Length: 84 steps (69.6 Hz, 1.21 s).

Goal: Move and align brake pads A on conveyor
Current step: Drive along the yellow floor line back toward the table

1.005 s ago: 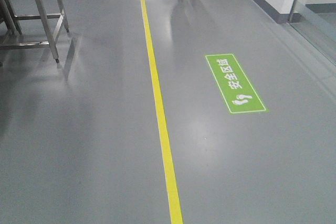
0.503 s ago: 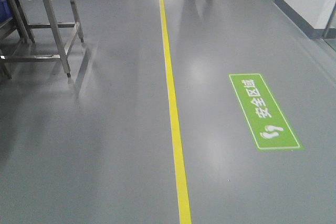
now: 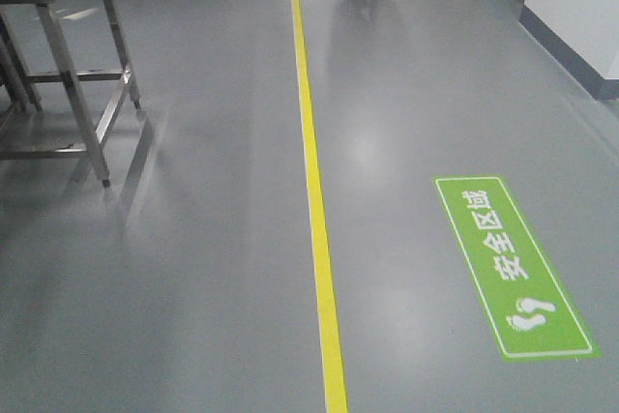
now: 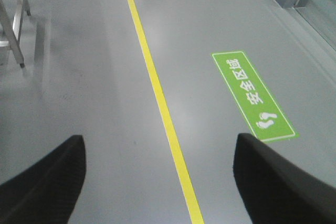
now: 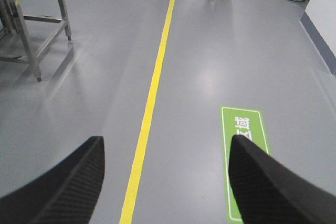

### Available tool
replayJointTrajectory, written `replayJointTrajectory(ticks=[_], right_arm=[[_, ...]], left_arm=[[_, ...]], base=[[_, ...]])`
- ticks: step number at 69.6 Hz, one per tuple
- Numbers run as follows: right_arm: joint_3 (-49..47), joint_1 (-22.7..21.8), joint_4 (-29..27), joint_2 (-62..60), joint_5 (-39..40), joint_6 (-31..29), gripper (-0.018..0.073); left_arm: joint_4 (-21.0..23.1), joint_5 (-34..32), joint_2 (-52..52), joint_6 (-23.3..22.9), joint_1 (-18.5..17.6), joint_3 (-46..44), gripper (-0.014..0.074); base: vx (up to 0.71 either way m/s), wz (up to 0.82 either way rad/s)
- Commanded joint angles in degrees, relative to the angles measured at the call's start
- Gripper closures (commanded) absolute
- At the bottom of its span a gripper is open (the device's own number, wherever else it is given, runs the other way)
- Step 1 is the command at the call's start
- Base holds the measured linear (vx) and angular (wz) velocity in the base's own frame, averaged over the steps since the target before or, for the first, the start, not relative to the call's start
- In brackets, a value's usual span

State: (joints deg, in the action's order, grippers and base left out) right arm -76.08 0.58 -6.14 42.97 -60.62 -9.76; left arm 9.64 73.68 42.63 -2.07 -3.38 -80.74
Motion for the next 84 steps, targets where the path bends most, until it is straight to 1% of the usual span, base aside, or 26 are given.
replayJointTrajectory(ticks=[1,32,84], right_arm=[[-1.2,-0.1,0.0,0.3,3.9,-0.6,0.0082],[-1.2,-0.1,-0.1,0.1,4.0,-0.6,0.0082],[-1.2,-0.1,0.0,0.1,4.0,-0.6,0.0082]], left_arm=[[0.8,-1.9,0.5,0.0,-0.4,-1.1,0.0052],[0.8,-1.8,0.5,0.0,-0.4,-1.1,0.0052],[0.8,-1.8,0.5,0.0,-0.4,-1.1,0.0052]], base=[[0.6,-0.06],[0.6,-0.03],[0.61,0.06]])
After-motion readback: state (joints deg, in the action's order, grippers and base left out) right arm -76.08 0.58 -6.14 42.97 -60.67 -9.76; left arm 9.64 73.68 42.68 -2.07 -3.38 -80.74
